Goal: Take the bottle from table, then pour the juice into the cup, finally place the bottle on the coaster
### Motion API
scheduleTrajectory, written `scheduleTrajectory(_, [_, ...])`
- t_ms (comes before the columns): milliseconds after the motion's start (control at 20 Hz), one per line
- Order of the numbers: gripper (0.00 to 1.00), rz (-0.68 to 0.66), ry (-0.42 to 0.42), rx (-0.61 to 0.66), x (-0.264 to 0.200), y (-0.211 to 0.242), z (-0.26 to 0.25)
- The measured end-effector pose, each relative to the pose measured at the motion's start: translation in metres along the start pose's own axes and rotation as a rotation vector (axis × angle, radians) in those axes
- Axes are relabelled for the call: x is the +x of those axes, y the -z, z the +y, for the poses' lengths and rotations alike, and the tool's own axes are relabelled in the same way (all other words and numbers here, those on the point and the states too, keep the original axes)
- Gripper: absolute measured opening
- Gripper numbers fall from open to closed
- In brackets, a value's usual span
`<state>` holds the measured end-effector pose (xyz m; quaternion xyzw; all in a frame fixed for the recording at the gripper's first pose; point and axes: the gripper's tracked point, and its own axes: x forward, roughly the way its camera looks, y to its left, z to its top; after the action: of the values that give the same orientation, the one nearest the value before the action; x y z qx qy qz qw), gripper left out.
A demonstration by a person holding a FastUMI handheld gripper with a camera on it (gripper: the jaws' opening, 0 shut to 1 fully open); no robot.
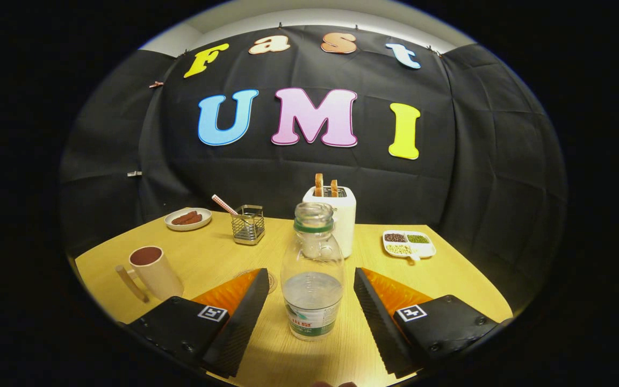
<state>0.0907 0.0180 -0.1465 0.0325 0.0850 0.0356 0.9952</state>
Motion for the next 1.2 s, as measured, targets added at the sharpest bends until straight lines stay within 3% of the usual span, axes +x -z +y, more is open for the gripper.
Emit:
scheduleTrajectory(800, [0.98,0.042,0.007,0.041,0.02,0.028,-0.001])
scheduleTrajectory(1200, [0.84,0.052,0.015,0.035,0.029,0.032,-0.001])
